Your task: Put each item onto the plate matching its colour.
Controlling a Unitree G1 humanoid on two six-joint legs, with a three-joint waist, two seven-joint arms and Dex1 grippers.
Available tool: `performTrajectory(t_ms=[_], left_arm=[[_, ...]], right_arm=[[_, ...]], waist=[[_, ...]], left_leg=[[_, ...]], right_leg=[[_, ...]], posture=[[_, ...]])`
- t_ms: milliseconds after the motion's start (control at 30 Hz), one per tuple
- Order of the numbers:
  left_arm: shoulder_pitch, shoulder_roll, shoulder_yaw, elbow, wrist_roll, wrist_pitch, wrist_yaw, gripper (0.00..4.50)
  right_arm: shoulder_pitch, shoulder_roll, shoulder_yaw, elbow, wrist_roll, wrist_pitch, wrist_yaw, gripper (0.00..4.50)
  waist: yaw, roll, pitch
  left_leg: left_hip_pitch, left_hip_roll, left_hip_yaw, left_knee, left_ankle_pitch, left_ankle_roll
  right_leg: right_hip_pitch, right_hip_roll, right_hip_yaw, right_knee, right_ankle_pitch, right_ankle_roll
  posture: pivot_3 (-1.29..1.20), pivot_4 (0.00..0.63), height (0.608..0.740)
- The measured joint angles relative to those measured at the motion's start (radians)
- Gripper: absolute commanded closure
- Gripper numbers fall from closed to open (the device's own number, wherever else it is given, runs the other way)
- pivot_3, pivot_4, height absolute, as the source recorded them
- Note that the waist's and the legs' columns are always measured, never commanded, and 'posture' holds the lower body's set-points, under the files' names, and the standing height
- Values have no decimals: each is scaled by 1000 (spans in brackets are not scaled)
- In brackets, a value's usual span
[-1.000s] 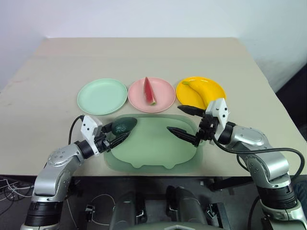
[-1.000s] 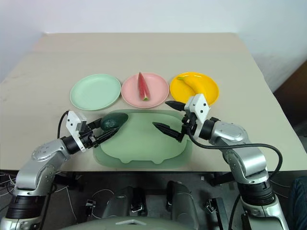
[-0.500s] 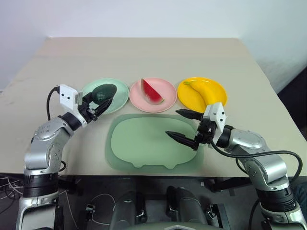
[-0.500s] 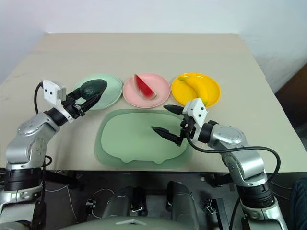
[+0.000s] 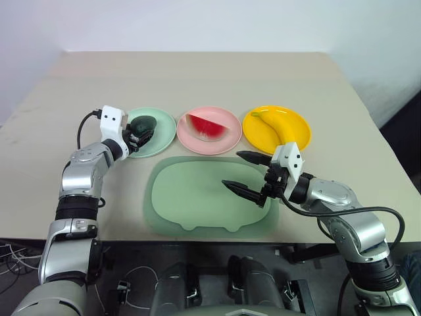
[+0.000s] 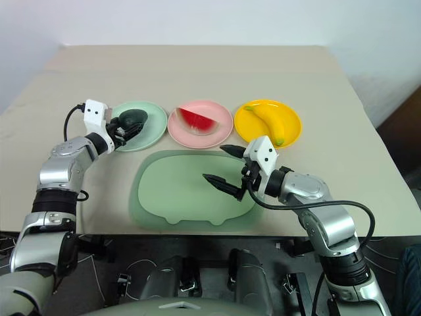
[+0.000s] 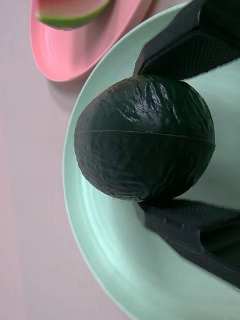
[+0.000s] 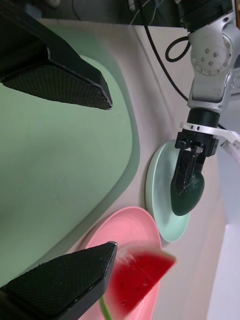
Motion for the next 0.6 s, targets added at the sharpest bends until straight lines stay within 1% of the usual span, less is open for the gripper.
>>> performTrajectory(t_ms=[33,133,200,433,600], left_arm=[[0,0,0,0,-1,1,-5,32],[2,4,4,-10,-5,3,-15,32],[22,21,9,-50,-9,4,-21,32],[196,83,85,-326,-80,16,-101,32],[335,111,159,-459,-183,-76,-260,32]], right_arm=[[-7,0,0,0,0,3,-4,0],[-28,0,0,-1,2,21,-16,0],[-30,-1,0,-8,3,29,-20,0],[-44,-1,-3,-40,15,65,-42,0],[-44,11,-7,-40,21,66,-66,0]], waist=[[-1,0,0],[0,0,0],[0,0,0],[4,0,0],[4,0,0]], left_leg=[[0,0,0,1,0,0],[0,0,-1,4,0,0],[-1,0,-1,5,0,0],[-1,1,-2,7,-1,1],[-1,1,-1,7,-2,3]], right_leg=[[0,0,0,1,0,0],[-1,-1,0,5,-1,1],[-1,-1,0,6,-1,0],[-1,-1,0,6,-3,-2],[-1,-2,0,6,-3,-2]], posture=[[0,150,696],[0,150,696],[0,150,696],[0,150,696],[0,150,696]])
